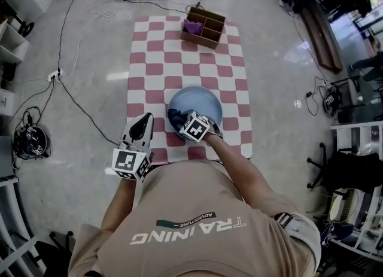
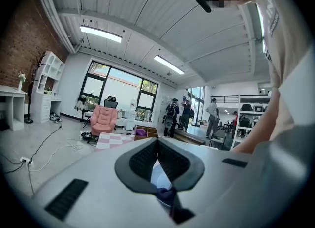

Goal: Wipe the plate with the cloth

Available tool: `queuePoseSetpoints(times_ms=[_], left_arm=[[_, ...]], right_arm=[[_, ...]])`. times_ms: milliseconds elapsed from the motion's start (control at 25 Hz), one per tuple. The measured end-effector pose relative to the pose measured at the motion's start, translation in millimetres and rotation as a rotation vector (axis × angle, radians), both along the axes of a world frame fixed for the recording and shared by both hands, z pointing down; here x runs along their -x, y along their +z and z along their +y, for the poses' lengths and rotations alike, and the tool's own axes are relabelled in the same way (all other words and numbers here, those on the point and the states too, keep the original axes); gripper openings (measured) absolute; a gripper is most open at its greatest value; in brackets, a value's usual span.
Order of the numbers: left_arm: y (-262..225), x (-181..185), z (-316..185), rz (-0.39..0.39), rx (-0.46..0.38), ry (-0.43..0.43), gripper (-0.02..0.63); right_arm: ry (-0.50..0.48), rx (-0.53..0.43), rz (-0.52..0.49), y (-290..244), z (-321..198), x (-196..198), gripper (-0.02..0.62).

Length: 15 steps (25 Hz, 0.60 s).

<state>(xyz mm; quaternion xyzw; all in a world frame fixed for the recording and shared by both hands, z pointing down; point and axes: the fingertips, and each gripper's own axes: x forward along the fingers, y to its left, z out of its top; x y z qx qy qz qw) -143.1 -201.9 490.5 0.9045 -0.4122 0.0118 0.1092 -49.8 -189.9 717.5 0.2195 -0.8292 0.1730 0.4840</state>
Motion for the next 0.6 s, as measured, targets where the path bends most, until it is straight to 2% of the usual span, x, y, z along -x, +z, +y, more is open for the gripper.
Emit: queuePoseSetpoints(times_ms=[160, 280, 440, 600], left_arm=[[5, 8, -2, -0.009, 0.011, -0.031, 0.012], [3, 7, -7, 0.002, 0.009, -0.048, 0.012], [0, 3, -8, 0.014, 0.0, -0.067, 0.012], [-3, 2, -5, 0.022, -0.004, -0.097, 0.012]], right_arm=[[0.027, -0.049, -0.007, -16, -16, 6, 0.115], [0.013, -0.116, -0.053, -44, -29, 17, 0.115], [-0.093, -0.166, -0.07, -57, -34, 35, 0.115], [-0.21, -0.187, 0.017, -36, -41, 37, 0.115]])
